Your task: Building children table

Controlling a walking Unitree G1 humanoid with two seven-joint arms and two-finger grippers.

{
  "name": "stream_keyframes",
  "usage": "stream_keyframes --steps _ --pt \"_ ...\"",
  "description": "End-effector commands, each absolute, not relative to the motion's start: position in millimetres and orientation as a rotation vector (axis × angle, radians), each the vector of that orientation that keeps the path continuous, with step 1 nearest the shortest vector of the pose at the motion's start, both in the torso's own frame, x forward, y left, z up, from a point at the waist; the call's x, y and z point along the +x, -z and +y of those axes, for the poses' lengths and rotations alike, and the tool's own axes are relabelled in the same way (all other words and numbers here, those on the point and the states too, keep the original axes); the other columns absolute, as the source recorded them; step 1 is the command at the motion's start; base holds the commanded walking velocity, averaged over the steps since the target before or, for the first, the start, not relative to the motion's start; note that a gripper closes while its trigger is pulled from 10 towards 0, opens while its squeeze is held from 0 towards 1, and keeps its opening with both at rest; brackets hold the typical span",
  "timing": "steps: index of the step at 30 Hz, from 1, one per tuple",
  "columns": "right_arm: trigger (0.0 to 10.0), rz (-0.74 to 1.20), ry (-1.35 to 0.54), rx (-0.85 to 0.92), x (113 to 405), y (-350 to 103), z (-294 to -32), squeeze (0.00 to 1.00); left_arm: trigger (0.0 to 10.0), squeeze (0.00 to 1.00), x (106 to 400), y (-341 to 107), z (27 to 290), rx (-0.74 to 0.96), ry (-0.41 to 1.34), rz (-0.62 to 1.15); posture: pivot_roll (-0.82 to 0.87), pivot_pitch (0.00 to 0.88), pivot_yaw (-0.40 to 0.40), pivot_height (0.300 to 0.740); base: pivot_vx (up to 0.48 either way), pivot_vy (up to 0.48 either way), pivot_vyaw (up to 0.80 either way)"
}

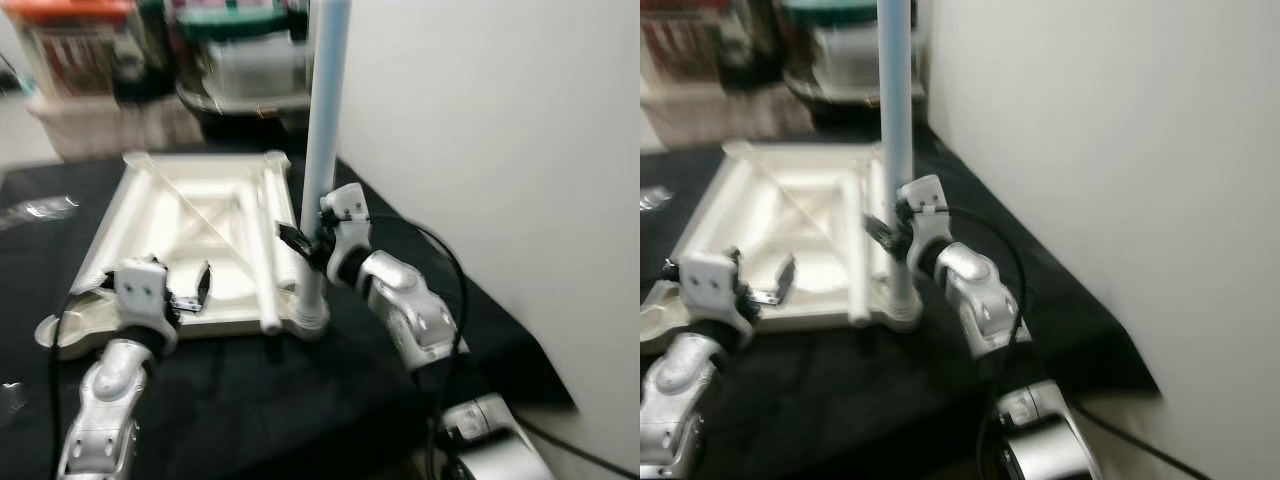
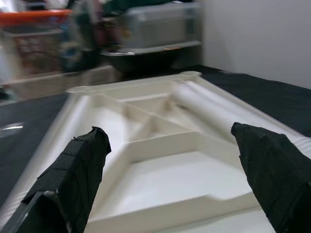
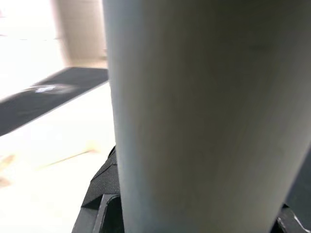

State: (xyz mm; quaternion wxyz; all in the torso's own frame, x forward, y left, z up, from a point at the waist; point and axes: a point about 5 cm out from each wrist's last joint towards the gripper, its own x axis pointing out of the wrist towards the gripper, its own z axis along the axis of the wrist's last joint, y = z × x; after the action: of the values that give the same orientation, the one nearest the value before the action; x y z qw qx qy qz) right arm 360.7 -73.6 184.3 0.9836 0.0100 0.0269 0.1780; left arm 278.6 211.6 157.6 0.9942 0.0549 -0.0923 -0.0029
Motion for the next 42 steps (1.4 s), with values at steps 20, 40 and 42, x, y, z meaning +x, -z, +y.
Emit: stream_keyframes --steps 20,40,42 --pt "10.0 -0.062 -1.094 0.073 319 -212 -94 0.00 10.0 0.00 282 -153 208 0.112 0.025 -0.169 0.08 0.000 -0.079 0.740 0.000 0.000 0.00" --pt "0.0 0.105 -0.167 -0.130 333 -164 -108 0.00 10.0 0.00 277 -151 210 0.112 0.016 -0.164 0.08 0.000 -0.085 0.740 0.000 0.000 0.00" --pt "10.0 0.051 -0.361 -0.036 323 -177 -84 0.00 10.0 0.00 278 -151 210 0.112 0.022 -0.162 0.07 0.000 -0.079 0.740 0.000 0.000 0.00"
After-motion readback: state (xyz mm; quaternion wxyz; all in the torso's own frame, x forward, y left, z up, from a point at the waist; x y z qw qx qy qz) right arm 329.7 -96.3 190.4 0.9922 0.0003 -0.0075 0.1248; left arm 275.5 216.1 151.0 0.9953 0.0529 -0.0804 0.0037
